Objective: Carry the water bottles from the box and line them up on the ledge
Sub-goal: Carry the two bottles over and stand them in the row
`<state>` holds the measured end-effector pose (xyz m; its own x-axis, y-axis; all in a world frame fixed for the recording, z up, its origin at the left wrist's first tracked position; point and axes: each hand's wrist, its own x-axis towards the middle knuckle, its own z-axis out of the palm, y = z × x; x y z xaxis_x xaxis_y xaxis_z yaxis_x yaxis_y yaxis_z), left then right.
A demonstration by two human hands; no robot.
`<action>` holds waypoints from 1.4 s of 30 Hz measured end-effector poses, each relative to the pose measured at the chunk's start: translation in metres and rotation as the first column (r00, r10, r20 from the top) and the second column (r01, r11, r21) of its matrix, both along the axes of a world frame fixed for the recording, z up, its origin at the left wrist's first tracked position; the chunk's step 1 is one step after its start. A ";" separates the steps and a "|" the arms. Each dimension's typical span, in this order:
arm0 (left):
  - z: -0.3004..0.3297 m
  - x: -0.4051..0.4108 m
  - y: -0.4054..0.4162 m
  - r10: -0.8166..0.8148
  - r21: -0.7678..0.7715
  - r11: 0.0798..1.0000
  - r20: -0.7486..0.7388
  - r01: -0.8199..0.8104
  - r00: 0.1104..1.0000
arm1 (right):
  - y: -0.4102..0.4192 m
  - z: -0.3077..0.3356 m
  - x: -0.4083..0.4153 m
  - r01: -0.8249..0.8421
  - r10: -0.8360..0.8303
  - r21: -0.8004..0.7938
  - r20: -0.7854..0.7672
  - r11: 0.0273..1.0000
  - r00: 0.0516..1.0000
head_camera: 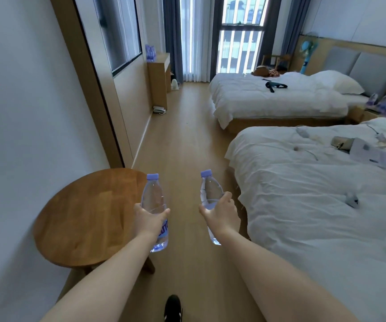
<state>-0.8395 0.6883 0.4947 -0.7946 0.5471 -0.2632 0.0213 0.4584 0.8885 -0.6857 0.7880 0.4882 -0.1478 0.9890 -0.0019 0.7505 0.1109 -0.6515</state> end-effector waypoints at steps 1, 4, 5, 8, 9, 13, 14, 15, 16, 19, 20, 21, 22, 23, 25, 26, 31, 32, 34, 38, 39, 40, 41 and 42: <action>-0.002 -0.011 0.019 -0.005 0.000 1.000 -0.005 0.005 1.000 | 0.016 -0.002 -0.012 0.011 -0.011 -0.003 0.000 1.000 1.000; -0.005 -0.050 0.082 -0.007 -0.020 1.000 -0.040 0.006 0.999 | 0.071 -0.005 -0.048 0.028 -0.028 -0.006 0.006 1.000 1.000; -0.004 -0.064 0.103 -0.013 -0.023 1.000 -0.050 0.012 0.999 | 0.091 -0.004 -0.060 0.034 -0.034 -0.004 0.006 0.999 0.999; 0.001 -0.100 0.168 -0.027 -0.015 1.000 -0.046 0.026 0.999 | 0.152 0.002 -0.092 0.064 -0.064 -0.018 -0.004 0.998 0.998; 0.003 -0.110 0.188 -0.033 -0.020 0.999 -0.048 0.032 0.998 | 0.170 0.005 -0.100 0.076 -0.077 -0.027 -0.010 0.997 0.997; 0.007 -0.140 0.266 -0.073 -0.049 0.996 -0.075 0.070 0.994 | 0.240 0.011 -0.128 0.122 -0.124 -0.029 -0.070 0.992 0.990; 0.006 -0.145 0.284 -0.083 -0.058 0.995 -0.071 0.079 0.994 | 0.256 0.011 -0.132 0.128 -0.131 -0.039 -0.077 0.991 0.988; 0.005 -0.147 0.301 -0.092 -0.059 0.994 -0.068 0.088 0.993 | 0.272 0.010 -0.135 0.130 -0.134 -0.052 -0.081 0.990 0.988; 0.002 -0.149 0.318 -0.100 -0.056 0.994 -0.069 0.096 0.993 | 0.288 0.007 -0.138 0.129 -0.135 -0.066 -0.087 0.989 0.987; -0.009 -0.156 0.376 -0.110 -0.024 0.994 -0.039 0.110 0.993 | 0.344 -0.003 -0.147 0.127 -0.139 -0.115 -0.109 0.985 0.984; -0.014 -0.158 0.397 -0.106 -0.015 0.994 -0.024 0.106 0.994 | 0.366 -0.006 -0.150 0.121 -0.136 -0.130 -0.115 0.984 0.984; -0.018 -0.161 0.420 -0.099 -0.013 0.995 -0.017 0.099 0.995 | 0.390 -0.009 -0.153 0.112 -0.130 -0.138 -0.126 0.984 0.984; -0.021 -0.164 0.443 -0.088 -0.010 0.996 -0.014 0.088 0.996 | 0.415 -0.012 -0.157 0.103 -0.123 -0.142 -0.139 0.984 0.983; -0.024 -0.167 0.467 -0.074 -0.001 0.997 -0.009 0.074 0.997 | 0.442 -0.014 -0.161 0.096 -0.117 -0.144 -0.150 0.985 0.982; -0.025 -0.174 0.517 -0.043 0.020 0.999 0.009 0.043 0.999 | 0.496 -0.013 -0.167 0.086 -0.105 -0.134 -0.142 0.987 0.984; -0.024 -0.177 0.543 -0.024 0.025 0.999 0.014 0.024 1.000 | 0.522 -0.010 -0.170 0.078 -0.094 -0.123 -0.130 0.989 0.987; -0.001 -0.192 0.656 0.056 0.070 0.996 0.014 -0.057 0.998 | 0.643 0.012 -0.185 -0.006 0.005 -0.027 -0.060 1.000 0.998; 0.003 -0.196 0.676 0.064 0.083 0.994 0.013 -0.065 0.998 | 0.664 0.016 -0.190 -0.011 0.010 -0.022 -0.051 1.000 0.999; 0.007 -0.206 0.710 0.074 0.088 0.993 0.008 -0.075 0.997 | 0.702 0.020 -0.204 -0.013 0.011 -0.039 -0.055 0.999 0.998; 0.005 -0.239 0.776 0.109 0.060 0.992 0.025 -0.111 0.994 | 0.766 0.019 -0.234 -0.022 0.020 -0.056 -0.035 0.998 0.999; 0.002 -0.250 0.793 0.131 0.041 0.990 0.037 -0.133 0.991 | 0.783 0.017 -0.242 -0.031 0.029 -0.059 -0.031 0.998 0.999; -0.001 -0.263 0.811 0.152 0.020 0.988 0.042 -0.153 0.987 | 0.801 0.015 -0.252 -0.036 0.034 -0.066 -0.033 0.997 0.999; -0.004 -0.276 0.829 0.169 0.002 0.986 0.037 -0.169 0.985 | 0.820 0.012 -0.262 -0.033 0.031 -0.074 -0.039 0.997 0.999; -0.007 -0.290 0.849 0.180 -0.012 0.984 0.029 -0.179 0.983 | 0.839 0.010 -0.274 -0.022 0.018 -0.080 -0.048 0.997 0.999</action>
